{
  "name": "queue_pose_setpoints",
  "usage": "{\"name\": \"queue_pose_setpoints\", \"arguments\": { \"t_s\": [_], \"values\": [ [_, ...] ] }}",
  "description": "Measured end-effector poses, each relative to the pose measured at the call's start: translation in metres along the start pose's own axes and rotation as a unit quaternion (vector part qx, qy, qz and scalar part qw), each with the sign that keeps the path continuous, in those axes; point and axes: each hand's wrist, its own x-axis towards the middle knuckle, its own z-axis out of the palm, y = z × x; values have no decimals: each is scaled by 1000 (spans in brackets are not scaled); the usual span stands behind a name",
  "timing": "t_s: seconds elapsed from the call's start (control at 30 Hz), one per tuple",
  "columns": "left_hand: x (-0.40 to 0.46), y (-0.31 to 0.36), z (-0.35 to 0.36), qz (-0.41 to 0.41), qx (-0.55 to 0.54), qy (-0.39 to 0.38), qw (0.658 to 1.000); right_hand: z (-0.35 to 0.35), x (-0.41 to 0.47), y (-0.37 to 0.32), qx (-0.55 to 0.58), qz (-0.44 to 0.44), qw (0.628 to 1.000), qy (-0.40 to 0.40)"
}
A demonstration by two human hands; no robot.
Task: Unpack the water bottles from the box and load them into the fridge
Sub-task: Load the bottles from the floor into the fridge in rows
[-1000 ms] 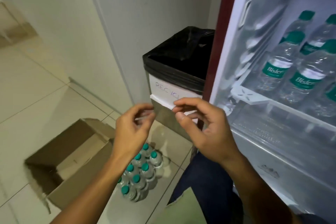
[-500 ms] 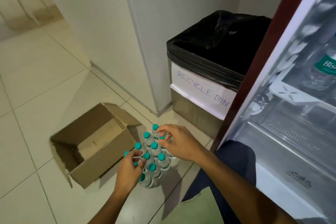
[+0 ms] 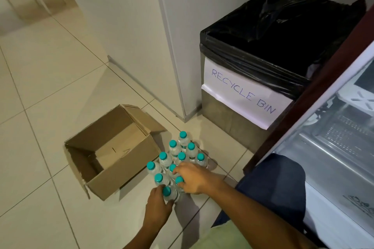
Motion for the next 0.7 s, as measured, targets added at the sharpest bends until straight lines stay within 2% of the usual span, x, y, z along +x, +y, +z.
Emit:
{"name": "queue_pose_setpoints", "arguments": {
  "t_s": [0.1, 0.37, 0.7],
  "values": [
    [6, -3, 5, 2, -3, -15, 1000, 9, 8, 1, -27, 18, 999, -27],
    [16, -5, 18, -21, -35, -9, 999, 42, 20, 4, -44, 32, 998, -30],
    [21, -8, 29, -54, -57, -5, 997, 52, 17, 19, -147, -41, 988, 9]
  ]
}}
